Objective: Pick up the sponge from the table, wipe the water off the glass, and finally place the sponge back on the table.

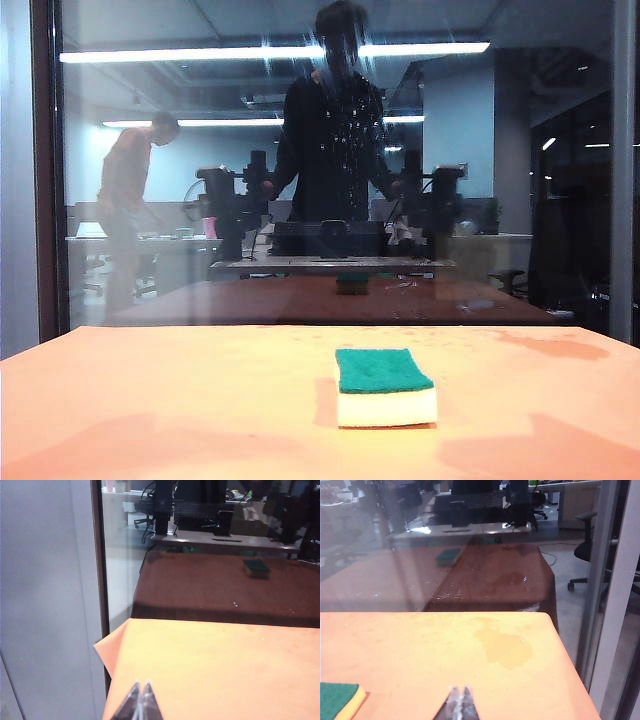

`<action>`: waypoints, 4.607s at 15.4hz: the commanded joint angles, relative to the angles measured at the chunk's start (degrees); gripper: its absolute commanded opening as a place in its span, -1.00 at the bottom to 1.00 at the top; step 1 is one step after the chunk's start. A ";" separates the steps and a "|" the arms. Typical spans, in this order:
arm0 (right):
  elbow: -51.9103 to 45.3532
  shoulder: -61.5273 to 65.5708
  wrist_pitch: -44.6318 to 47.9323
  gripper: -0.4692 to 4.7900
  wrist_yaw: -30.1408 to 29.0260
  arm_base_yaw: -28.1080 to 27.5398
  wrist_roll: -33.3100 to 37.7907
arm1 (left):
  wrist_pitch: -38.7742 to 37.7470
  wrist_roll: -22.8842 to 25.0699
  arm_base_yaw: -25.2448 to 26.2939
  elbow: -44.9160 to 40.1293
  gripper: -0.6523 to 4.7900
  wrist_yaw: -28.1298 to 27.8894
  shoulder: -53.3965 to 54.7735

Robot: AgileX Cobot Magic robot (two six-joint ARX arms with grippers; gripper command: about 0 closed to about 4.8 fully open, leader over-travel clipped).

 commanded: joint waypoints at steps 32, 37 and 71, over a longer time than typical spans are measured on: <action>13.27 3.72 -13.18 -0.85 -5.62 0.00 4.52 | 0.66 -0.44 0.00 0.20 -0.78 24.92 0.07; 21.97 16.92 -16.22 -0.84 -9.46 0.02 4.83 | 0.63 -0.63 0.00 0.20 -0.78 28.28 0.07; 52.15 101.11 -5.81 0.77 -17.62 24.35 17.94 | -4.42 -0.61 -0.02 0.20 -0.78 30.82 0.07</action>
